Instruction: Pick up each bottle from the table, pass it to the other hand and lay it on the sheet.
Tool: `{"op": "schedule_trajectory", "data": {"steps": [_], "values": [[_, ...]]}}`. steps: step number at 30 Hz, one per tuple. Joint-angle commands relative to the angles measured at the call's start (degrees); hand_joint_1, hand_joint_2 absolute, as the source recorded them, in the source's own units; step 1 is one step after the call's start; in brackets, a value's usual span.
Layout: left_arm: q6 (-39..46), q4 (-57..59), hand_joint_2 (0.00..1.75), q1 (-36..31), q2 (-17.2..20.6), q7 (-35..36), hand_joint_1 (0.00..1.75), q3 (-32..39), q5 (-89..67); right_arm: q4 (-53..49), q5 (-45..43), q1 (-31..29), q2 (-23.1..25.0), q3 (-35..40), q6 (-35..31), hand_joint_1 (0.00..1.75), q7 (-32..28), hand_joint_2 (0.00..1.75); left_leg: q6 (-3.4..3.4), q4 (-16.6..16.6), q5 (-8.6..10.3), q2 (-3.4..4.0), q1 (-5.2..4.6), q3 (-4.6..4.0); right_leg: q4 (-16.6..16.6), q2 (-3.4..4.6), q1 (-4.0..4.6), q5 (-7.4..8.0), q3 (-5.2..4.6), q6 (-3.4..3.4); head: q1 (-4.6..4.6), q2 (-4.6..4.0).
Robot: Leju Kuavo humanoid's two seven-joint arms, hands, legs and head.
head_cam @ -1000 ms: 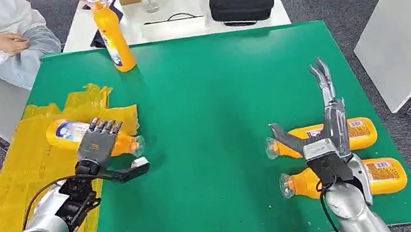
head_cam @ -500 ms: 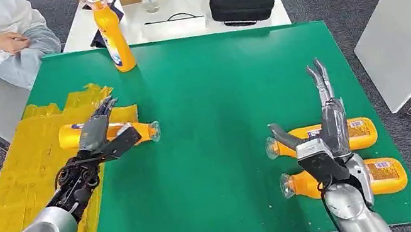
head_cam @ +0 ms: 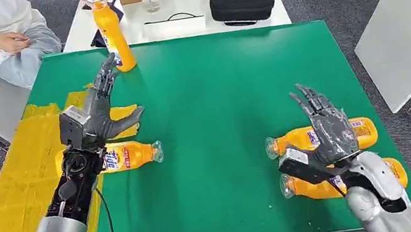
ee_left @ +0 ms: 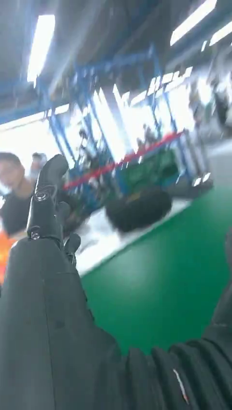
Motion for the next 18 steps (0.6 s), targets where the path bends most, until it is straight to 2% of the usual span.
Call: {"op": "schedule_trajectory", "data": {"steps": [1,3,4,5,6,9,11,12,13,15,16,18], "values": [[-0.23,-8.35,1.75,1.71,0.19,2.33,0.0,-5.25,3.47,1.37,-1.26,1.34,-4.78,-7.81,6.86,0.0,-3.01,1.75,-0.07,0.03,-0.22,-0.1,0.0,0.43,0.04,-0.16,0.02,-0.24,0.46,-0.09,-0.02,0.0],[-0.71,-8.0,1.75,1.76,0.24,2.03,0.0,-5.06,4.56,1.17,-0.75,1.44,-4.53,-7.72,7.89,0.0,-3.22,1.75,-0.09,0.04,-0.25,0.02,0.01,0.43,0.03,-0.05,0.04,-0.21,0.45,-0.1,-0.02,0.0],[-1.41,-8.22,1.75,2.52,0.29,1.3,0.0,-5.17,5.46,0.56,0.28,2.58,-5.99,-7.98,8.27,0.0,-4.13,1.75,-0.16,0.16,-0.48,0.05,0.02,0.75,0.16,-0.06,0.06,-0.43,0.74,-0.18,-0.02,0.0],[-1.59,-8.38,1.75,3.04,0.25,0.93,0.0,-5.34,5.73,0.75,0.18,3.07,-6.67,-8.84,8.84,0.0,-4.21,1.75,-0.08,-0.03,-0.18,0.01,-0.04,0.37,0.01,-0.06,-0.01,-0.16,0.38,-0.08,-0.02,0.0],[-1.7,-8.66,1.75,3.49,0.21,0.6,0.0,-5.61,5.8,1.15,0.53,3.33,-7.11,-9.83,8.85,0.0,-4.16,1.75,-0.14,0.07,-0.37,-0.05,-0.01,0.63,0.11,-0.13,0.03,-0.35,0.64,-0.15,-0.06,0.0],[-1.52,-9.23,1.75,4.22,0.01,0.33,0.0,-6.46,5.57,2.41,1.28,4.1,-7.4,-12.25,8.64,0.0,-4.25,1.75,-0.06,-0.05,-0.13,-0.06,-0.03,0.32,-0.04,-0.12,0.0,-0.14,0.32,-0.07,-0.02,0.0],[0.39,-8.82,1.75,4.35,0.09,0.73,0.0,-6.92,5.21,5.67,4.68,2.3,-6.86,-12.82,7.54,0.0,-4.43,1.75,-0.15,0.14,-0.46,-0.08,0.01,0.76,0.14,-0.19,0.06,-0.46,0.78,-0.16,-0.02,0.0],[0.19,-8.38,1.75,4.35,0.04,0.86,0.0,-6.83,5.85,7.71,4.99,0.81,-6.6,-12.56,7.8,0.0,-4.54,1.75,-0.06,-0.04,-0.15,0.04,-0.02,0.31,-0.05,-0.01,0.01,-0.11,0.31,-0.06,-0.04,0.0],[0.27,-8.19,1.75,4.35,0.05,0.87,0.0,-6.86,5.83,8.38,5.13,0.17,-6.47,-12.41,7.86,0.0,-4.62,1.75,-0.09,0.05,-0.32,0.1,0.0,0.57,0.01,0.02,0.05,-0.24,0.56,-0.1,-0.02,0.0],[0.27,-8.05,1.75,4.33,0.07,0.84,0.0,-6.84,5.88,8.85,5.23,-0.3,-6.36,-12.25,7.88,0.0,-4.68,1.75,-0.05,-0.04,-0.15,0.14,-0.01,0.26,-0.06,0.09,0.02,-0.06,0.27,-0.04,-0.04,0.0],[0.27,-8.05,1.75,4.33,0.07,0.84,0.0,-6.84,5.88,8.85,5.23,-0.3,-6.36,-12.25,7.88,0.0,-4.68,1.75,-0.09,0.04,-0.3,0.15,0.01,0.48,0.0,0.08,0.05,-0.18,0.47,-0.1,-0.02,0.0],[0.27,-8.05,1.75,4.33,0.07,0.84,0.0,-6.84,5.88,8.85,5.23,-0.3,-6.36,-12.25,7.88,0.0,-4.68,1.75,-0.04,-0.04,-0.14,0.07,-0.01,0.25,-0.04,0.01,0.02,-0.09,0.26,-0.06,-0.02,0.0]]}}
